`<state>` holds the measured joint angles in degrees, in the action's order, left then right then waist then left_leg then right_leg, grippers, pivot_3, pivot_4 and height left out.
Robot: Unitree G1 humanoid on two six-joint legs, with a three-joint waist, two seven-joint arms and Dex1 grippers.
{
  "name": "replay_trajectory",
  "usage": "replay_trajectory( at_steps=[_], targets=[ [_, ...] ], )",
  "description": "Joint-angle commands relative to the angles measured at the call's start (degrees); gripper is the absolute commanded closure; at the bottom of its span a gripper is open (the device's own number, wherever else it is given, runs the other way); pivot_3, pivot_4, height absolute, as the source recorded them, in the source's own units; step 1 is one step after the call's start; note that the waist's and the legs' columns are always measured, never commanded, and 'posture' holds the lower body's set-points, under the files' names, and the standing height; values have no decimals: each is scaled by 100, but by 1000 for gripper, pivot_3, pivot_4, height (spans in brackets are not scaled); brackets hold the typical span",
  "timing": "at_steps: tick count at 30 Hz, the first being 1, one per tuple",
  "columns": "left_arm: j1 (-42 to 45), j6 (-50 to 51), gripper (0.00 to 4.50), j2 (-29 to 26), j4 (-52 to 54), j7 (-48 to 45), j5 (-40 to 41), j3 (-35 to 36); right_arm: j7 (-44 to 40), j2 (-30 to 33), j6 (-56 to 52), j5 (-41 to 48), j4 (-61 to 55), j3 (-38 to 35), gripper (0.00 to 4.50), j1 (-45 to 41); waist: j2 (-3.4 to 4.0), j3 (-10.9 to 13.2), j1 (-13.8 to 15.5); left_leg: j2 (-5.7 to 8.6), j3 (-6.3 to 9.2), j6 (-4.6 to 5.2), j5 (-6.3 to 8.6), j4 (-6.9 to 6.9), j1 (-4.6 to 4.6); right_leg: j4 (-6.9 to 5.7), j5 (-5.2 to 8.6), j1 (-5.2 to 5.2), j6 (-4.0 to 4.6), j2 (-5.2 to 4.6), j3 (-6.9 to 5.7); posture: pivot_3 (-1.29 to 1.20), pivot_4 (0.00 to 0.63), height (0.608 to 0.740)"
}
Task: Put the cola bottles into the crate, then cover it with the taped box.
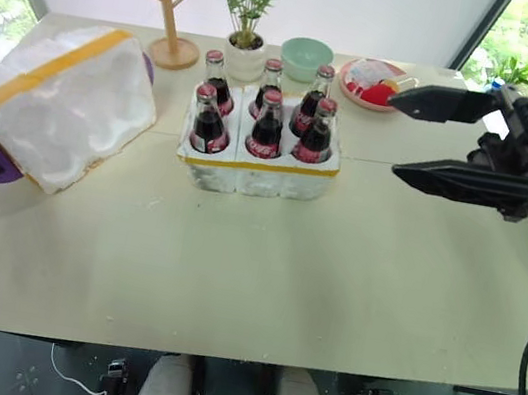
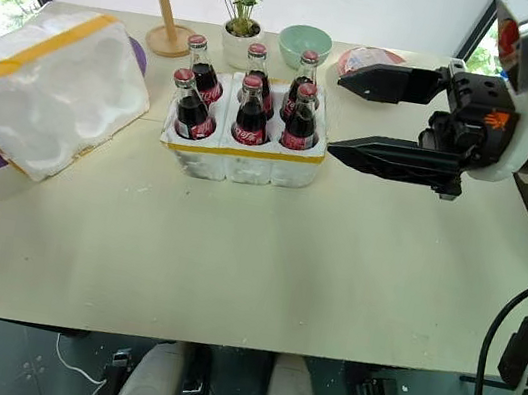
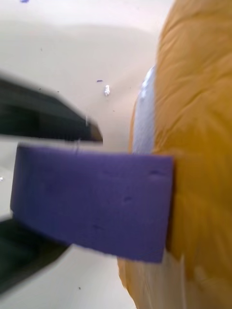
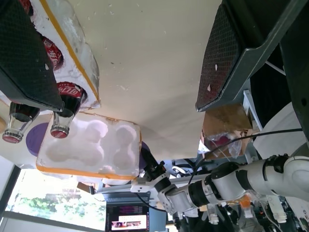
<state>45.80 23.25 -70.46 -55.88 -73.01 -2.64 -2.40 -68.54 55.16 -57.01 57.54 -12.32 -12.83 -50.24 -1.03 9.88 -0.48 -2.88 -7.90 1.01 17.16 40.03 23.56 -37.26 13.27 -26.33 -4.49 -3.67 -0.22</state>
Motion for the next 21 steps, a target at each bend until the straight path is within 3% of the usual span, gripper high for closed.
replay_trajectory(
  at_steps=[1, 7, 10, 12, 17, 21],
  targets=[
    [131, -133, 4139, -57, 19, 25, -90, 10, 26, 180, 4, 65, -67, -162, 0, 22, 0, 0, 1, 0, 0, 0, 0, 0, 0, 0, 0, 0, 0, 0, 0, 0, 150, 740],
    [181, -499, 4139, 83, 1241, 906, 381, 748, 155, 537, 260, -404, 13, -245, 0, 539, -27, -1, 7, -3, 9, 1, 0, 0, 7, 2, 0, -1, 0, -3, -3, 0, 150, 740],
    [205, -1934, 4139, 483, 2344, 2057, 484, 1328, 239, 716, 272, -521, -16, -442, 0, 973, -33, 0, 22, -4, 16, 1, 0, 6, 17, 2, -1, -3, -2, -10, -4, 0, 150, 740],
    [445, -1959, 4139, 815, 2858, 2658, 591, 1561, 319, 782, 217, -502, -185, -586, 0, 1299, -35, 1, 38, -2, 20, 3, 1, 8, 20, 4, -3, -4, -5, -17, -5, 0, 150, 740],
    [308, -2130, 4139, 1093, 4018, 2868, 444, 1335, 680, 718, -62, -64, -561, -946, 0, 1646, -34, 0, -15, 6, 9, -5, -4, 10, 15, 9, -10, -2, -17, -5, 3, 0, 150, 740],
    [416, -2970, 4139, 1197, 4518, 3342, -389, 796, 1035, 629, -190, 185, -604, -1124, 0, 1662, -35, 0, -13, 2, 9, 0, -1, 7, 8, 7, -9, 3, -16, 8, 2, 0, 150, 740]
  ],
)
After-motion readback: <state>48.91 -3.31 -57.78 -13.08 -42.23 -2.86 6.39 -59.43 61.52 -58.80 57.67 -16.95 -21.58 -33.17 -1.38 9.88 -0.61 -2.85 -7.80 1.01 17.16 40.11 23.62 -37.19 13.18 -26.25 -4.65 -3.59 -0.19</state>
